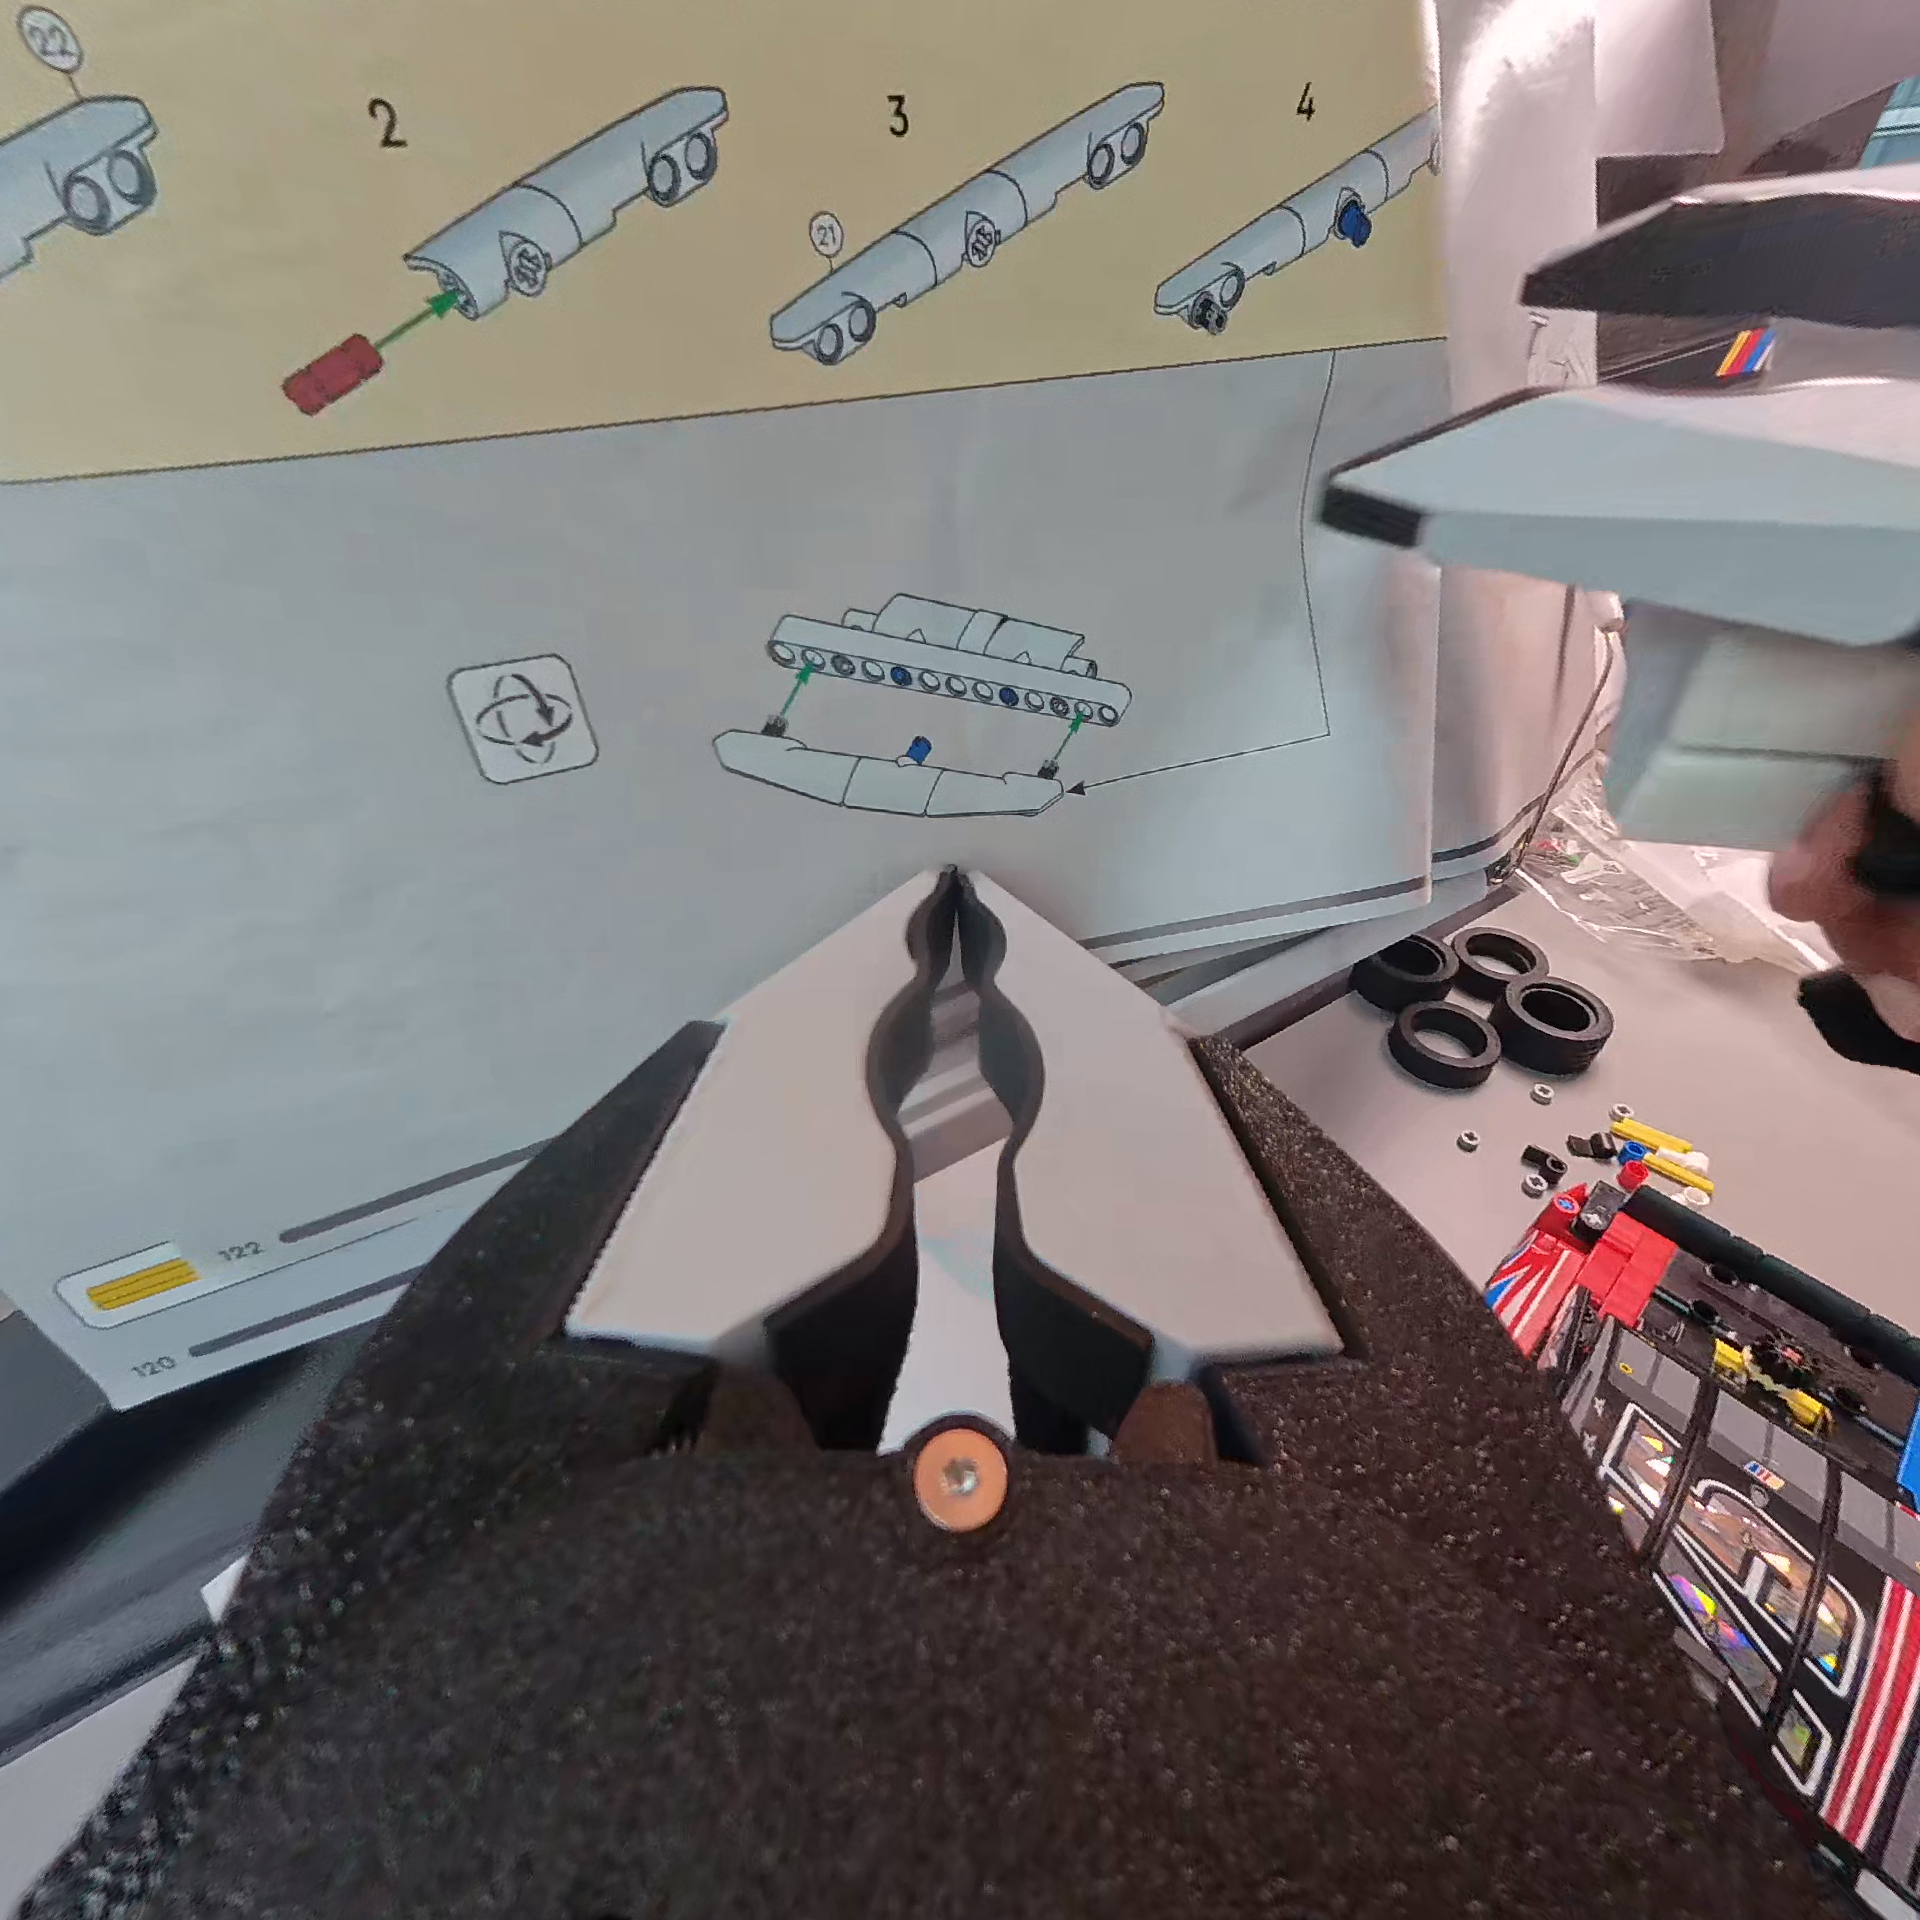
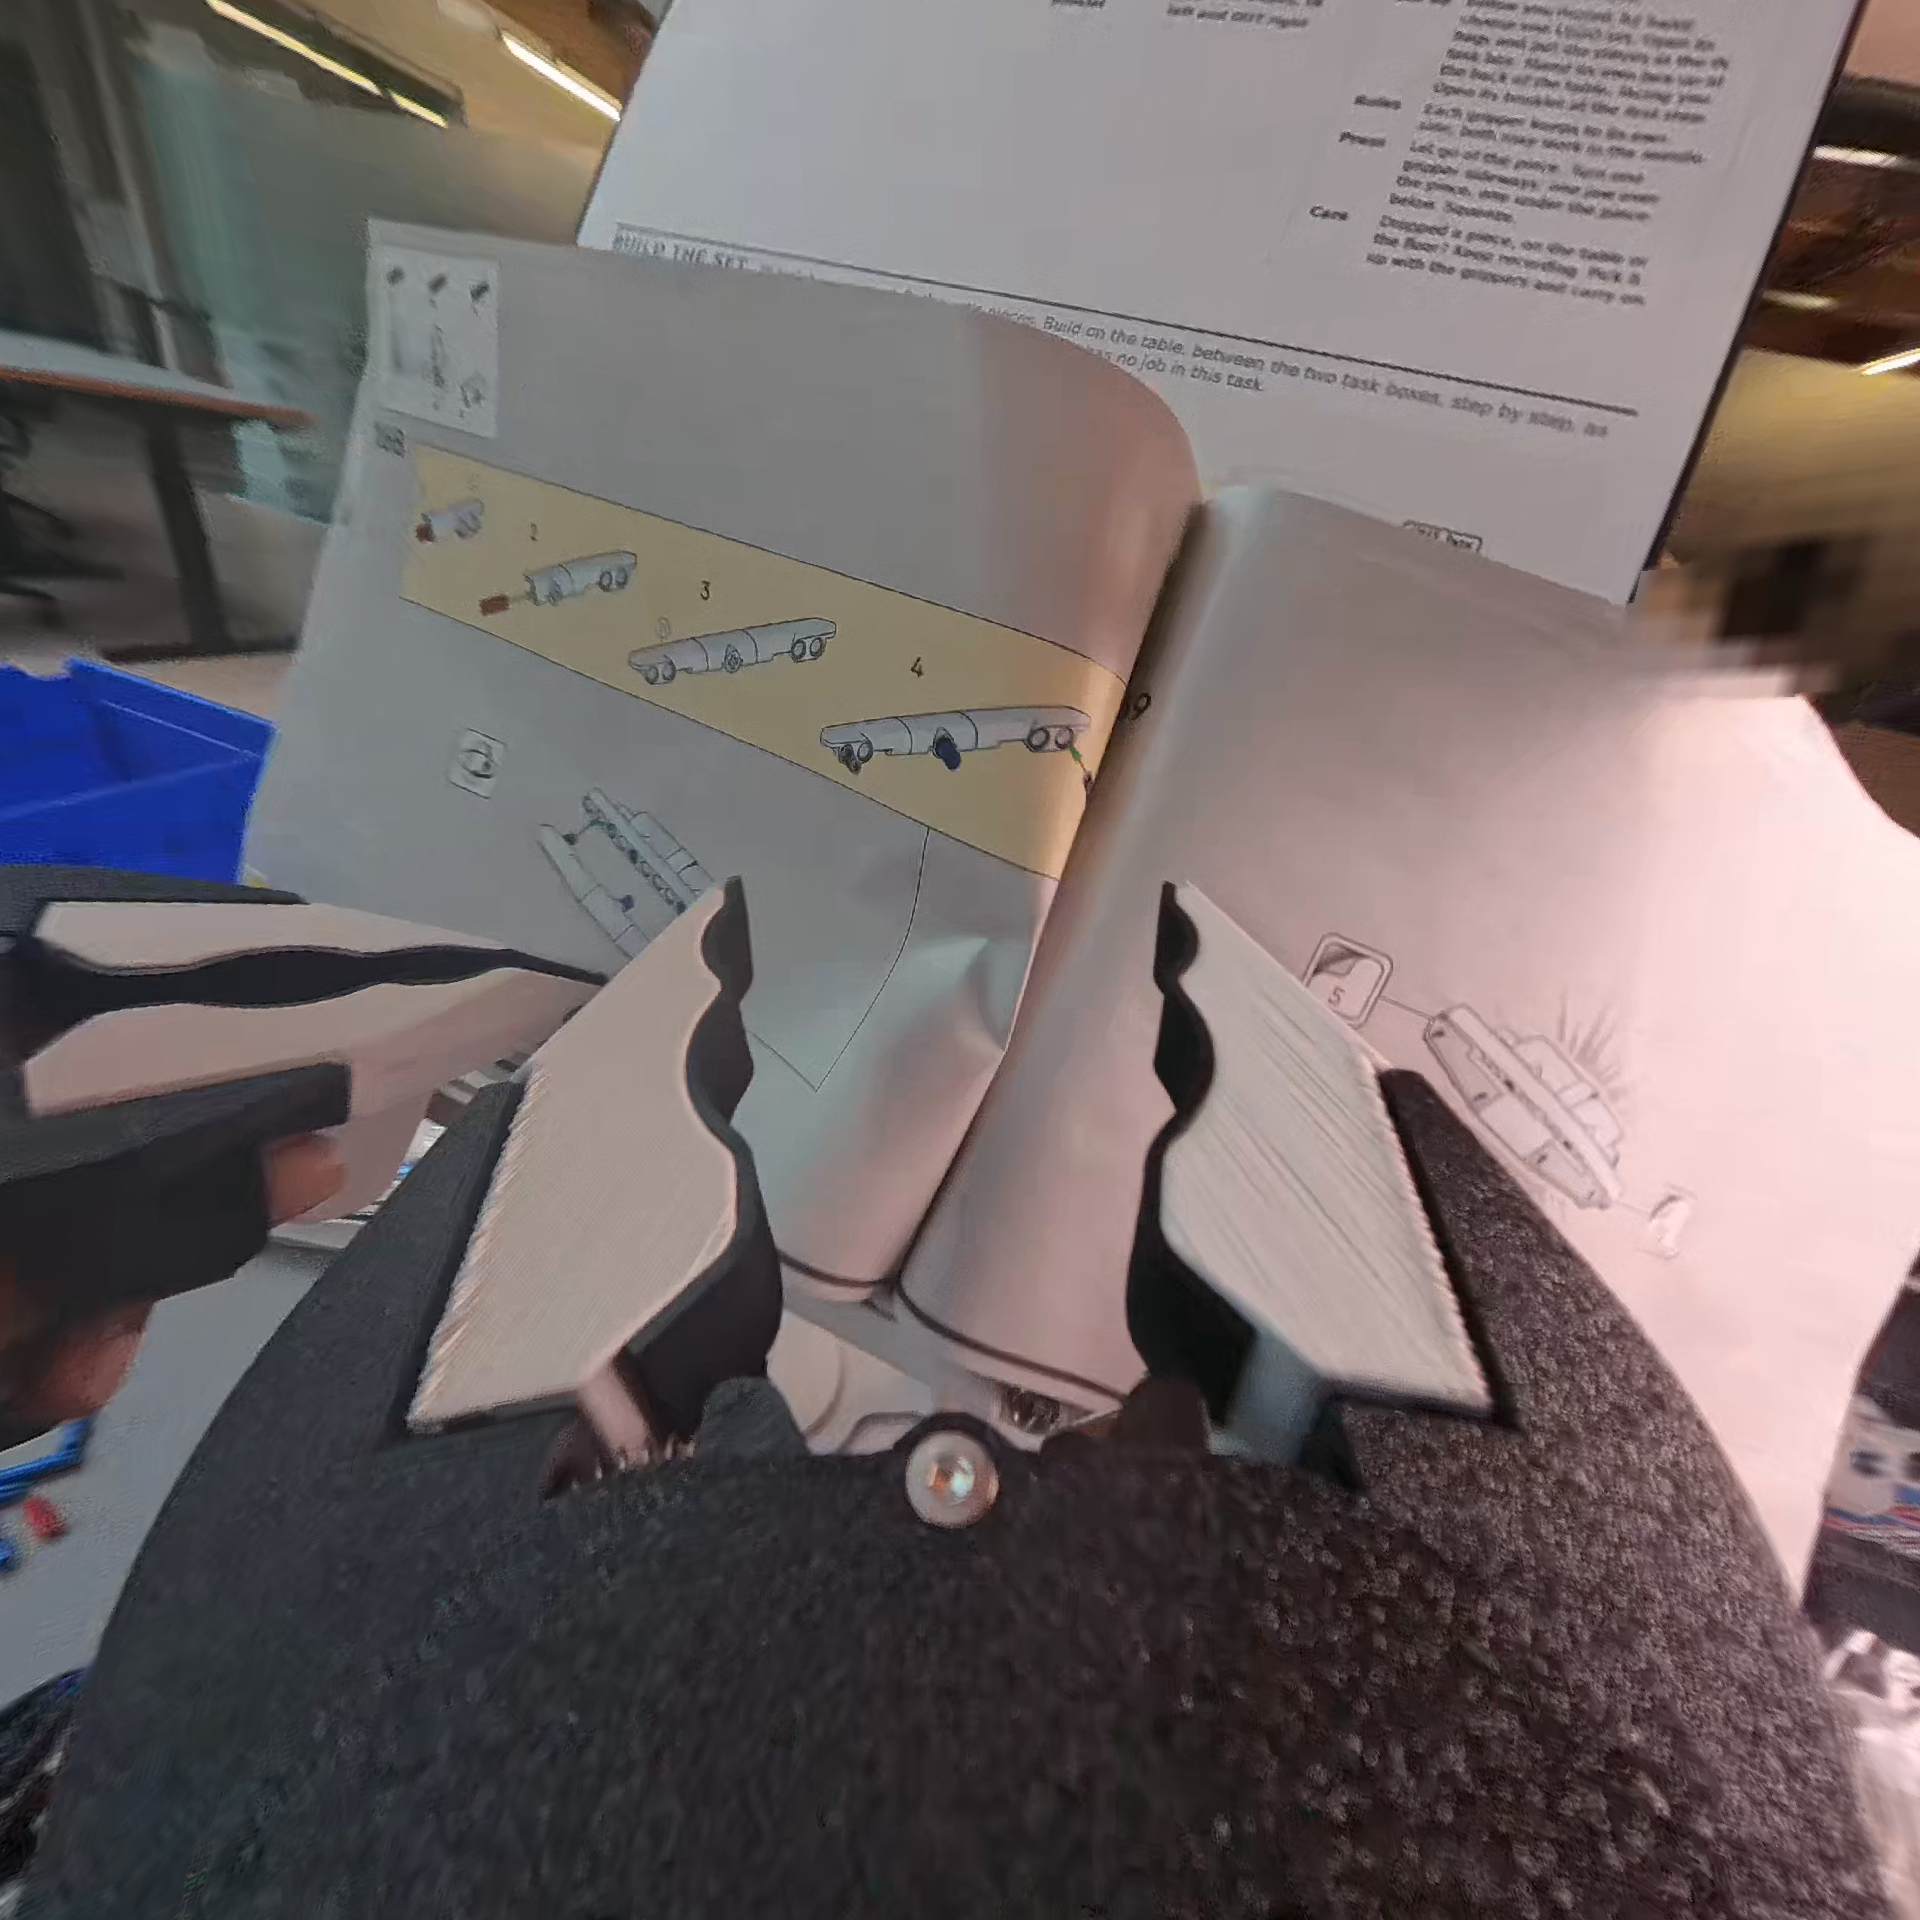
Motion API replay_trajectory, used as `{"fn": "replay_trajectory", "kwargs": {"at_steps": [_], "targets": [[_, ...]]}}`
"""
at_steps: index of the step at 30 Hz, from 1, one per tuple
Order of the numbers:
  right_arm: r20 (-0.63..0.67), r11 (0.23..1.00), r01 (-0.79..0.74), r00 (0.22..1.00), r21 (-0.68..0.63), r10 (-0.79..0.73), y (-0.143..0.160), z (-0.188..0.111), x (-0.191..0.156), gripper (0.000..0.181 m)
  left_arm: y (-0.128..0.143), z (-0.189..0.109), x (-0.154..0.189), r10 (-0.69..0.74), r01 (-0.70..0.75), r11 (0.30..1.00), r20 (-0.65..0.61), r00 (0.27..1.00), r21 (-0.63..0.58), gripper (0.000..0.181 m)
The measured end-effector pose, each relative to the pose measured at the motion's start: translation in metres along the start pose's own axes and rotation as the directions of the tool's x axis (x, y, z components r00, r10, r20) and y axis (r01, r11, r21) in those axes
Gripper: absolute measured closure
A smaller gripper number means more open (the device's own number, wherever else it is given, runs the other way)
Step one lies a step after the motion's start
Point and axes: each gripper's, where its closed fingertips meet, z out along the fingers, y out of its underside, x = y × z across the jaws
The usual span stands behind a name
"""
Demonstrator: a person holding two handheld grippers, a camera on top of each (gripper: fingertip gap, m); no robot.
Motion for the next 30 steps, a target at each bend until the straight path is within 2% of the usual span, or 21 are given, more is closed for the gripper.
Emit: {"fn": "replay_trajectory", "kwargs": {"at_steps": [1, 2, 3, 5, 7, 9, 12, 13, 15, 17, 20, 23, 26, 30], "targets": [[-0.039, 0.998, 0.064, 0.997, -0.023, -0.065, 0.0, 0.01, 0.0, 0.095, 0.001, 0.001, 0.005, 0.0, 0.0, 1.0, -0.02, 1.0, -0.008, 0.181], [-0.078, 0.993, 0.109, 0.991, -0.051, -0.113, 0.002, 0.019, 0.001, 0.092, 0.003, 0.001, 0.013, 0.008, -0.009, 1.0, -0.053, 0.999, -0.02, 0.181], [-0.112, 0.989, 0.13, 0.984, -0.07, -0.137, 0.003, 0.027, 0.004, 0.098, 0.006, 0.001, 0.022, 0.031, -0.034, 0.999, -0.09, 0.995, -0.032, 0.181], [-0.177, 0.982, 0.173, 0.967, -0.07, -0.183, 0.0, 0.03, 0.018, 0.128, 0.005, -0.007, 0.029, 0.095, -0.098, 0.995, -0.109, 0.99, -0.028, 0.172], [-0.204, 0.988, 0.154, 0.967, -0.022, -0.156, -0.007, 0.024, 0.031, 0.177, -0.013, -0.025, 0.023, 0.144, -0.14, 0.988, -0.071, 0.987, 0.057, 0.162], [-0.161, 0.994, 0.106, 0.981, -0.002, -0.105, -0.005, 0.019, 0.038, 0.181, -0.031, -0.042, -0.002, 0.118, -0.121, 0.984, 0.03, 0.993, 0.134, 0.15], [-0.112, 0.999, 0.044, 0.993, 0.008, -0.043, -0.002, 0.014, 0.042, 0.181, -0.033, -0.047, -0.057, -0.003, -0.018, 0.994, 0.178, 0.984, 0.112, 0.097], [-0.105, 0.999, 0.047, 0.993, 0.005, -0.046, -0.001, 0.013, 0.042, 0.181, -0.028, -0.044, -0.07, -0.042, 0.026, 0.996, 0.192, 0.981, 0.086, 0.08], [-0.076, 0.999, 0.033, 0.997, -0.005, -0.033, 0.003, 0.013, 0.038, 0.179, -0.017, -0.033, -0.08, -0.093, 0.087, 0.995, 0.17, 0.981, 0.043, 0.071], [-0.058, 1.0, 0.018, 0.998, -0.015, -0.019, 0.007, 0.011, 0.036, 0.174, -0.015, -0.03, -0.082, -0.06, 0.055, 0.998, 0.196, 0.979, 0.032, 0.078], [-0.043, 1.0, 0.009, 0.999, -0.018, -0.009, 0.01, 0.008, 0.035, 0.172, -0.018, -0.034, -0.079, 0.031, -0.042, 0.998, 0.26, 0.965, 0.038, 0.113], [-0.026, 1.0, -0.003, 1.0, -0.026, 0.002, 0.013, 0.004, 0.033, 0.168, -0.018, -0.036, -0.072, 0.034, -0.05, 0.997, 0.263, 0.964, 0.055, 0.135], [-0.004, 1.0, -0.015, 1.0, -0.017, 0.015, 0.011, -0.004, 0.031, 0.163, -0.025, -0.042, -0.061, 0.012, -0.037, 0.994, 0.229, 0.973, 0.106, 0.15], [0.063, 0.998, -0.056, 0.997, 0.025, 0.055, 0.003, -0.021, 0.023, 0.155, -0.044, -0.055, -0.033, 0.004, -0.034, 0.982, 0.16, 0.987, 0.188, 0.154]]}}
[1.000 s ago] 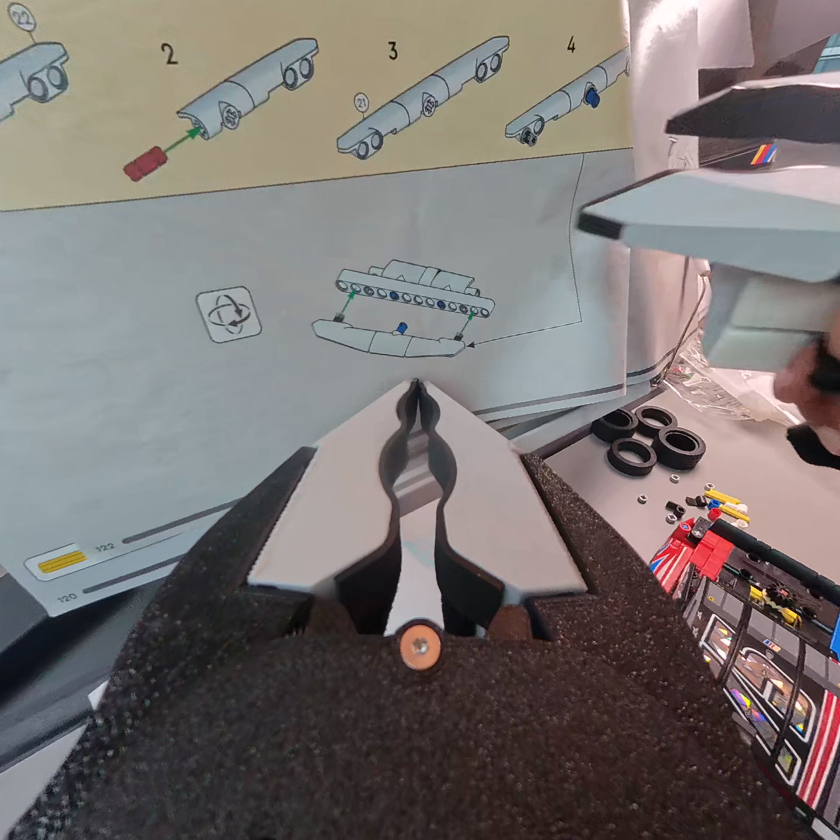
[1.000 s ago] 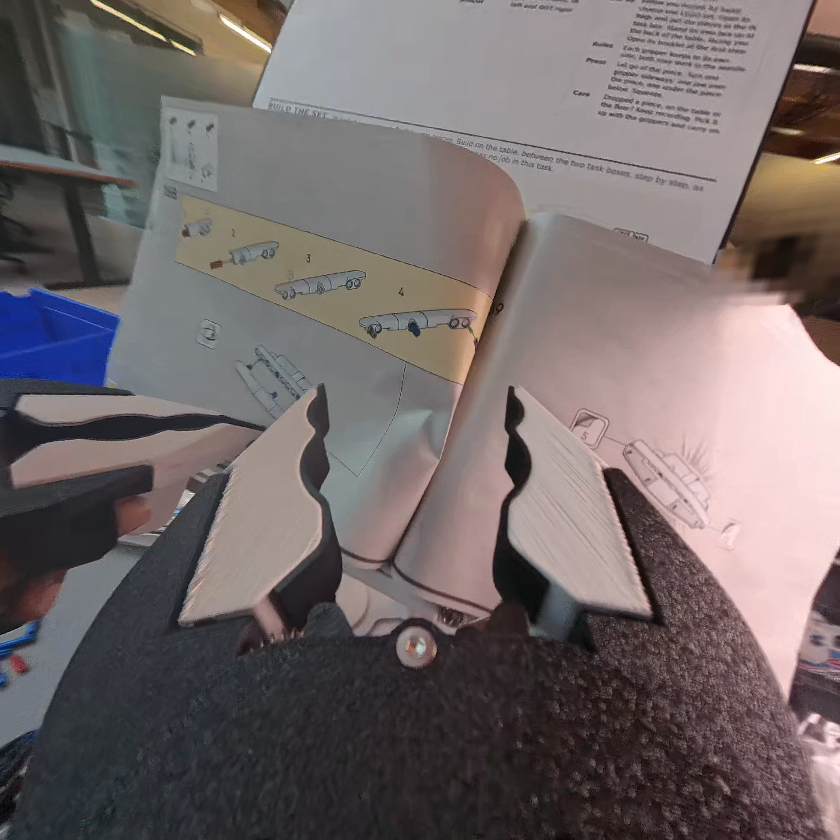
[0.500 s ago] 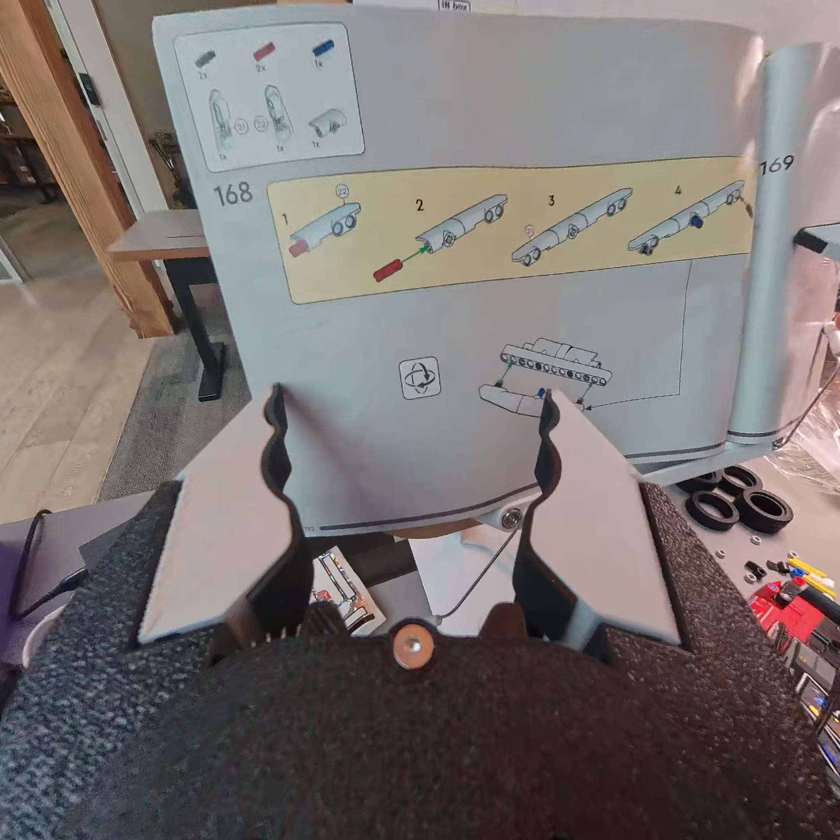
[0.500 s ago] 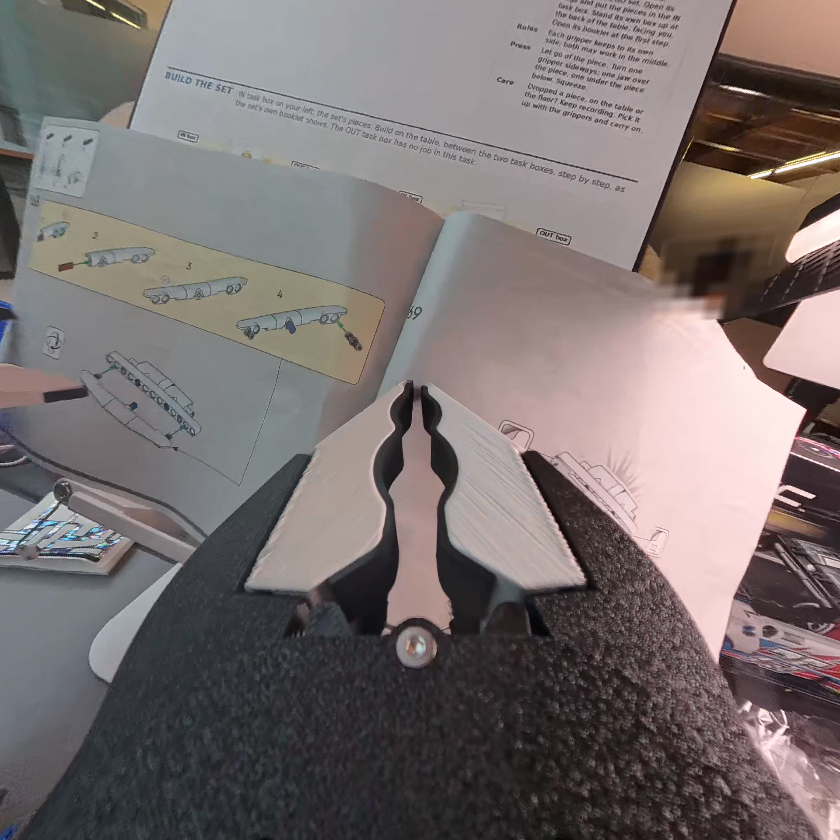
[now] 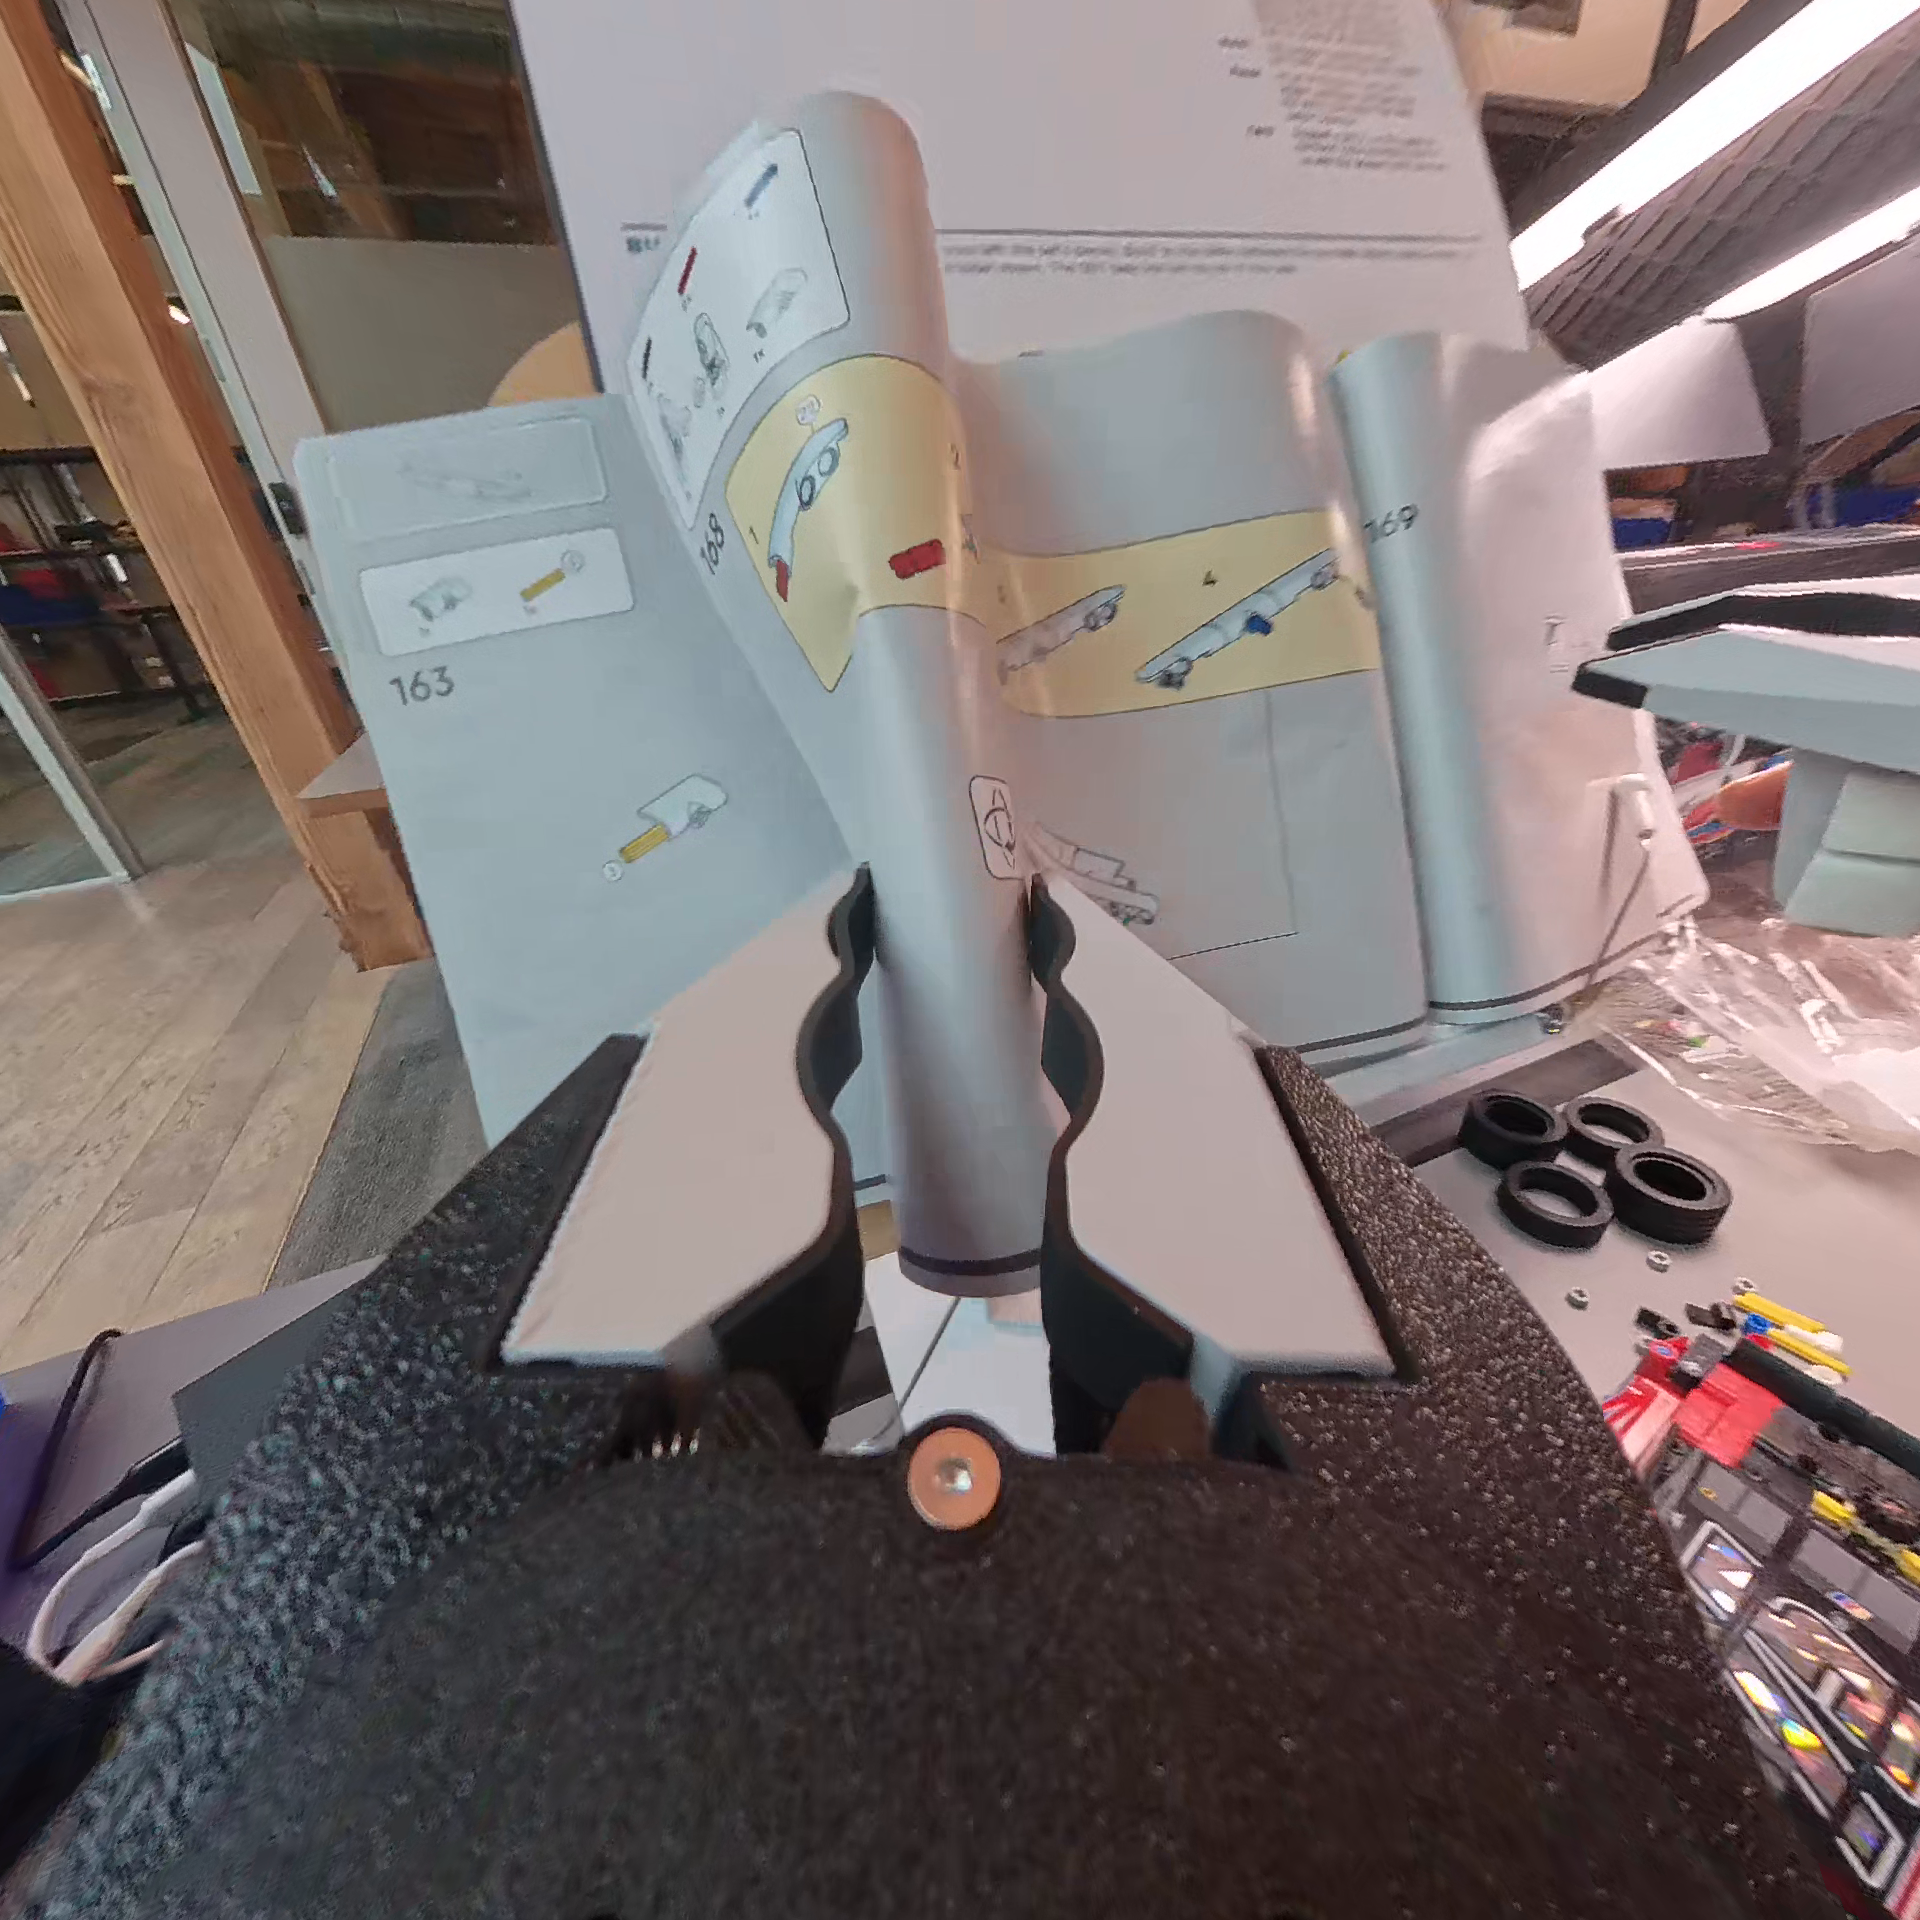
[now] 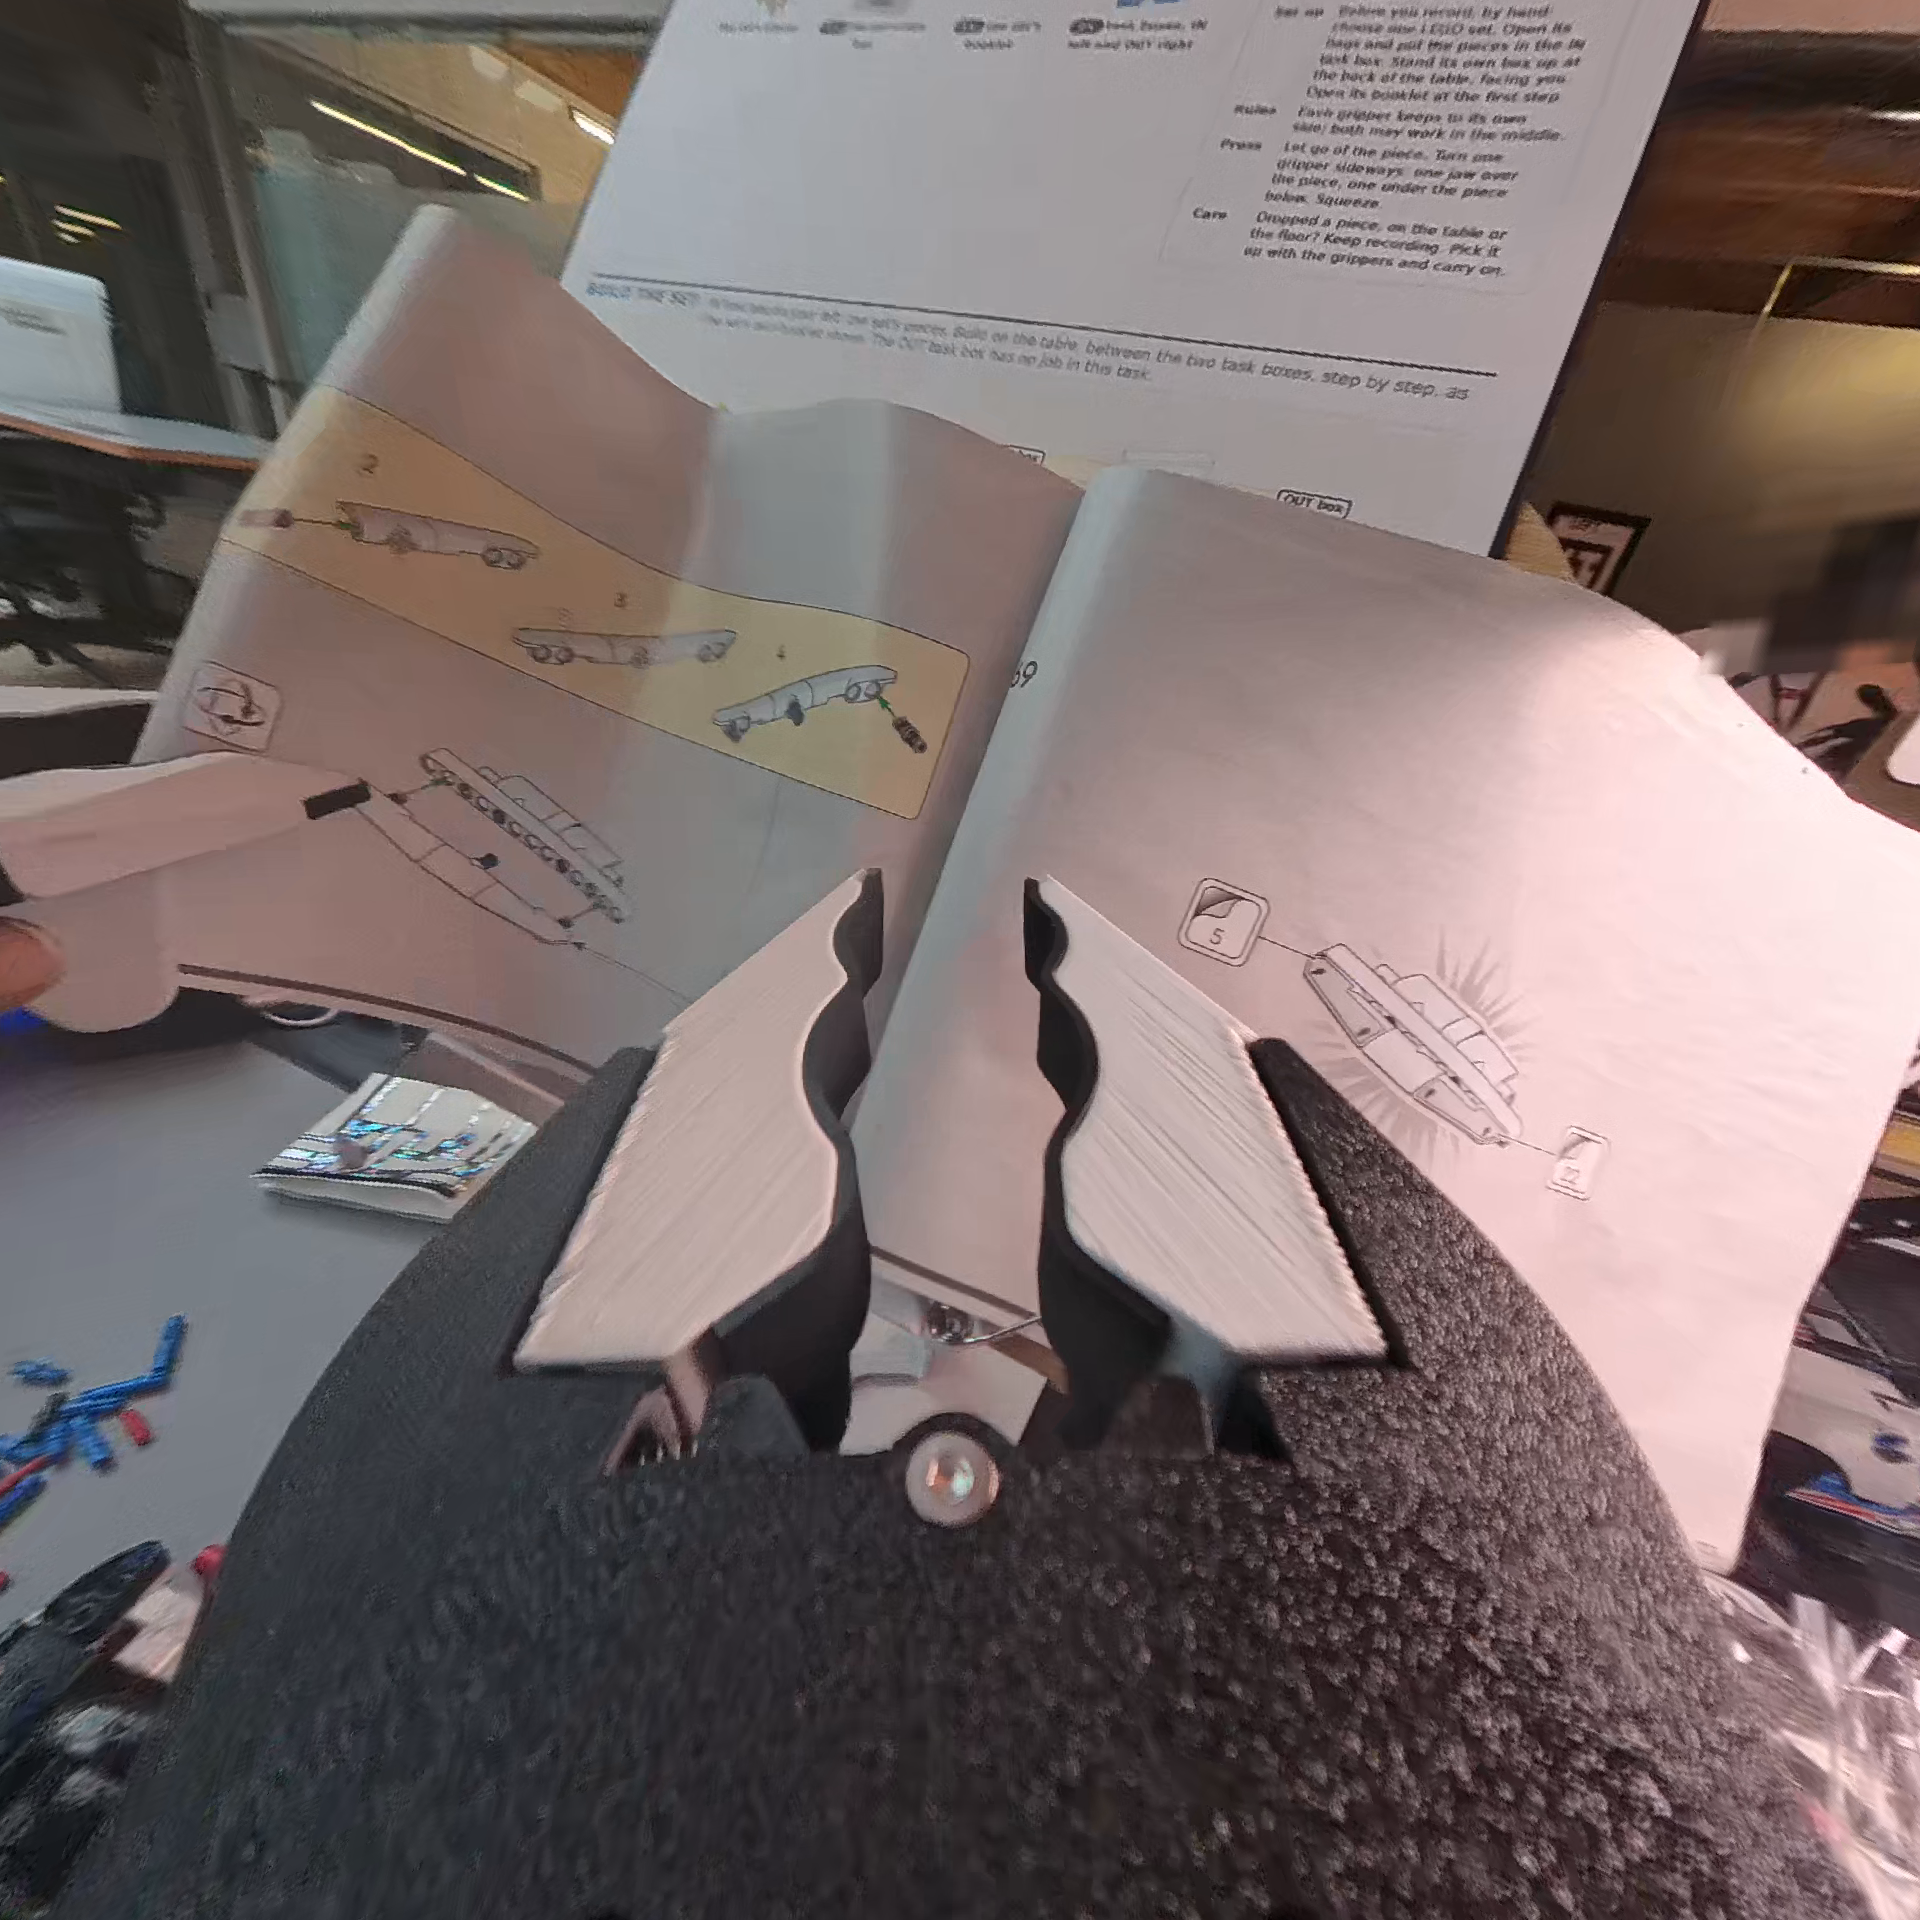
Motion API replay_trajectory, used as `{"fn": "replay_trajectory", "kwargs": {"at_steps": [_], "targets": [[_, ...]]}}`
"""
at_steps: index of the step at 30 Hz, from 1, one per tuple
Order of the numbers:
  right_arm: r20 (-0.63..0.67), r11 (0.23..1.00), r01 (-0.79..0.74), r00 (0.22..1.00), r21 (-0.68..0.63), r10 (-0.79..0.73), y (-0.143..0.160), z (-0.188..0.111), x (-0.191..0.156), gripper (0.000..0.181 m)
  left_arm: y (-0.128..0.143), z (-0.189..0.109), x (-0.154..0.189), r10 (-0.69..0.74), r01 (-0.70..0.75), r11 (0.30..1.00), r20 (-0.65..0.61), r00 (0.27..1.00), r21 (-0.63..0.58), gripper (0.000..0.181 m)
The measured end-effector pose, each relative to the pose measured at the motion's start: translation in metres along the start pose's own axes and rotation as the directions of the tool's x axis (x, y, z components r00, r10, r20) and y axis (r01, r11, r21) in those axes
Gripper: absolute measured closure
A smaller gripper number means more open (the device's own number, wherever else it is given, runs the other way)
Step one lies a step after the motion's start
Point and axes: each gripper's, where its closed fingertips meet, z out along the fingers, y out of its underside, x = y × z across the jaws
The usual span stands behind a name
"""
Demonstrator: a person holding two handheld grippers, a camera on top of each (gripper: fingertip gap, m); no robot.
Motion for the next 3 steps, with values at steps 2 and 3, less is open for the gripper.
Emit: {"fn": "replay_trajectory", "kwargs": {"at_steps": [2, 3], "targets": [[0.072, 0.999, -0.047, 0.996, 0.021, 0.046, -0.005, -0.009, -0.012, 0.149, -0.01, -0.006, 0.017, -0.008, 0.009, 0.999, -0.05, 0.999, 0.035, 0.154], [0.107, 0.997, -0.072, 0.992, 0.027, 0.068, -0.008, -0.013, -0.019, 0.146, -0.015, -0.008, 0.027, -0.008, 0.012, 0.999, -0.08, 0.997, 0.051, 0.154]]}}
